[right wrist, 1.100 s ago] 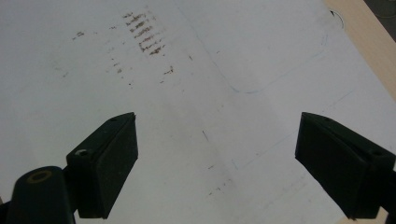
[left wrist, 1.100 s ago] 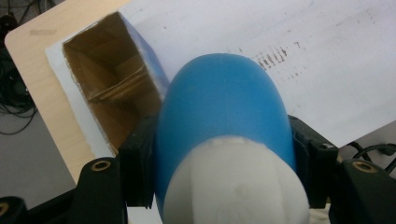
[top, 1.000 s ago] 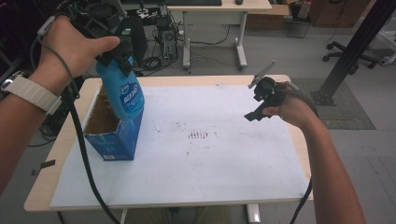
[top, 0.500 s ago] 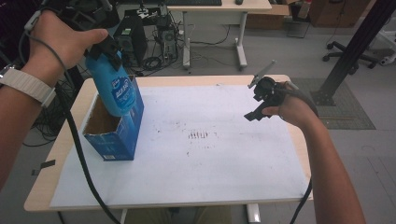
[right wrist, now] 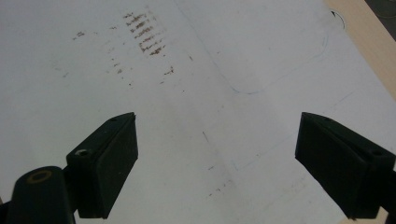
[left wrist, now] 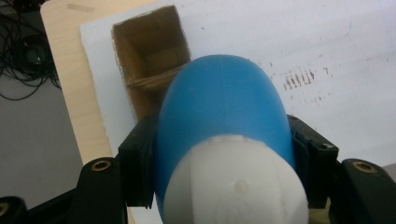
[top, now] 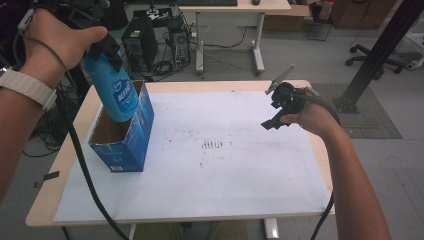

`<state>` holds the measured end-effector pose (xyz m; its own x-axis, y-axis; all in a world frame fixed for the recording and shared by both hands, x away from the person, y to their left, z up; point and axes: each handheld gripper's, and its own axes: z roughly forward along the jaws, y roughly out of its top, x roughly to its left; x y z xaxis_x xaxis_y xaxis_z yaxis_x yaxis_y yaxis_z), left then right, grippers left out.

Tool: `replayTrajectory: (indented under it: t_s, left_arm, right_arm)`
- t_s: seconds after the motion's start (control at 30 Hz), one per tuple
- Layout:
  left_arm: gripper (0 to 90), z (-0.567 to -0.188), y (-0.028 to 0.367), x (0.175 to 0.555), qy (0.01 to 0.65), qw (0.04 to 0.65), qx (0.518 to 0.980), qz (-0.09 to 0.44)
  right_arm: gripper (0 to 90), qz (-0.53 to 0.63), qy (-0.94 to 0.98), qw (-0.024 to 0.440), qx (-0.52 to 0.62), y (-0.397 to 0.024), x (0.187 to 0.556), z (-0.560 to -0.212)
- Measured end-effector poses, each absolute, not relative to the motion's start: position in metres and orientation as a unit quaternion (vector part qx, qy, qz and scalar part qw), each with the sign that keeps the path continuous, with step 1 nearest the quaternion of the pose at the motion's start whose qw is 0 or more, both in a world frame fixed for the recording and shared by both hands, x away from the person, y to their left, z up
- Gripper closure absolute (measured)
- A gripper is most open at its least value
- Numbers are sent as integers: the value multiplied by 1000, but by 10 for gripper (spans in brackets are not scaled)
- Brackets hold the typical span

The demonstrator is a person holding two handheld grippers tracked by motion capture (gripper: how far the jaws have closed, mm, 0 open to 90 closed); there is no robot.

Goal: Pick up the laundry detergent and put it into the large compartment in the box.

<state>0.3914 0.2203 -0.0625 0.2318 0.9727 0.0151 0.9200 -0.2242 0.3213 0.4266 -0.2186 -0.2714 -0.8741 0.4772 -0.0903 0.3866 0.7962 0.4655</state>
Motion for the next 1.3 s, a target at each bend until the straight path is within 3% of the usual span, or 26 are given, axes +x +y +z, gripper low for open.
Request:
replayTrajectory:
  t_s: [1.3]
  left_arm:
    - [373, -94, 254, 405, 663, 93, 734, 118]
  right_arm:
    - [132, 225, 941, 102, 230, -218, 426, -271]
